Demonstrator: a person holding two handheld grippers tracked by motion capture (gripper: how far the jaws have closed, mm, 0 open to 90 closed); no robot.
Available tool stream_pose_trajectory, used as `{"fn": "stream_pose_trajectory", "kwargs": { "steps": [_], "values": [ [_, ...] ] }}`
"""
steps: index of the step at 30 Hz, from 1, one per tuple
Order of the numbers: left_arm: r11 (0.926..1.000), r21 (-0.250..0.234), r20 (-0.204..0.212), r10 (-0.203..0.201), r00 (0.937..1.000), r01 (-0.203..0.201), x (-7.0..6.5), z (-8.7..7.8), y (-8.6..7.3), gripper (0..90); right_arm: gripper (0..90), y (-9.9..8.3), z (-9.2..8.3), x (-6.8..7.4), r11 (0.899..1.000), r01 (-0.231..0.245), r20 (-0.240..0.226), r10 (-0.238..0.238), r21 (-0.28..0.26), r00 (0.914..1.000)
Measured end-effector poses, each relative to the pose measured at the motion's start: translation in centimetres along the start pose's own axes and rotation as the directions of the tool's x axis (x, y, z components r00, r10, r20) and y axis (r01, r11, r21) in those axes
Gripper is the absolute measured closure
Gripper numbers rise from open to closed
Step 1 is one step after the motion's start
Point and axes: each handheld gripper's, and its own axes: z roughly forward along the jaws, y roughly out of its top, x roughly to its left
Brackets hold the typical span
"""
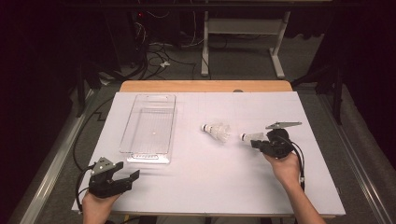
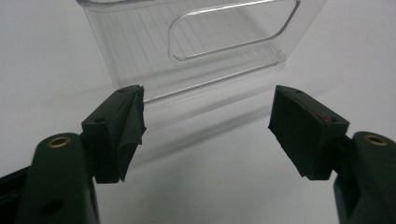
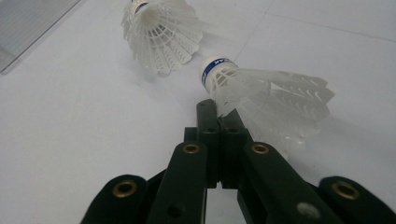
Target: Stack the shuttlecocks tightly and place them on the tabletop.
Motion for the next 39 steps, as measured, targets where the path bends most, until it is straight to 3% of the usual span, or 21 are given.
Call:
{"fn": "stream_pose_trajectory", "kwargs": {
  "steps": [39],
  "values": [
    [1.0000, -0.001, 0.002, -0.004, 1.0000, 0.004, 0.1, 0.0, 0.0, 27.6, 90.0, 1.0, 1.8, 2.2, 0.999, 0.035, -0.055, -0.035, -0.001, 0.9979]
  ]
}}
